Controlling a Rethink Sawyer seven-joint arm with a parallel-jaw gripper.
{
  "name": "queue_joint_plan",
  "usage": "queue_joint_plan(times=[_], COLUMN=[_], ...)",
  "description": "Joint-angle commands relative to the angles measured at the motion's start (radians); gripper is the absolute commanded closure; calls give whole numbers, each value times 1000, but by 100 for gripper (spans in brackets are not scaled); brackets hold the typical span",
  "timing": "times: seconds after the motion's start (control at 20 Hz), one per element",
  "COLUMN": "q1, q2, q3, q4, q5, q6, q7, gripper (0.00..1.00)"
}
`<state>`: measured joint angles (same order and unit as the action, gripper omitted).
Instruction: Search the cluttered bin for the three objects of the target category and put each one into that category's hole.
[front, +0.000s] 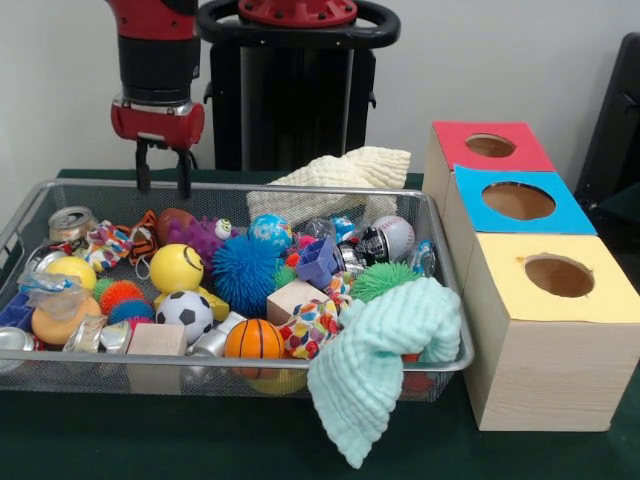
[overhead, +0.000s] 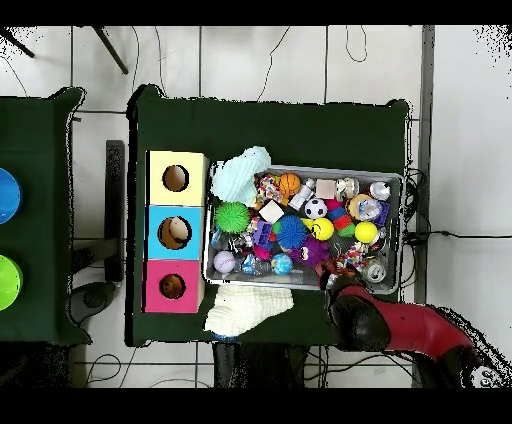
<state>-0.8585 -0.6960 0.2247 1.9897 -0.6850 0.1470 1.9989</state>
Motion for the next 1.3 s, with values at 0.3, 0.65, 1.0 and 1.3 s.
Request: queue_joint_plan(times=[0.3, 0.65, 1.0, 1.3], q1=[19, 49, 33, 13], q2=[124, 164, 191, 176], q3=[75, 33, 14, 7], q4=[-190, -218, -236, -223], q5=[-114, -147, -185, -200], q6=[51, 3, -13, -10], q7=[-93, -39, -32, -35], gripper=[0, 0, 0, 0])
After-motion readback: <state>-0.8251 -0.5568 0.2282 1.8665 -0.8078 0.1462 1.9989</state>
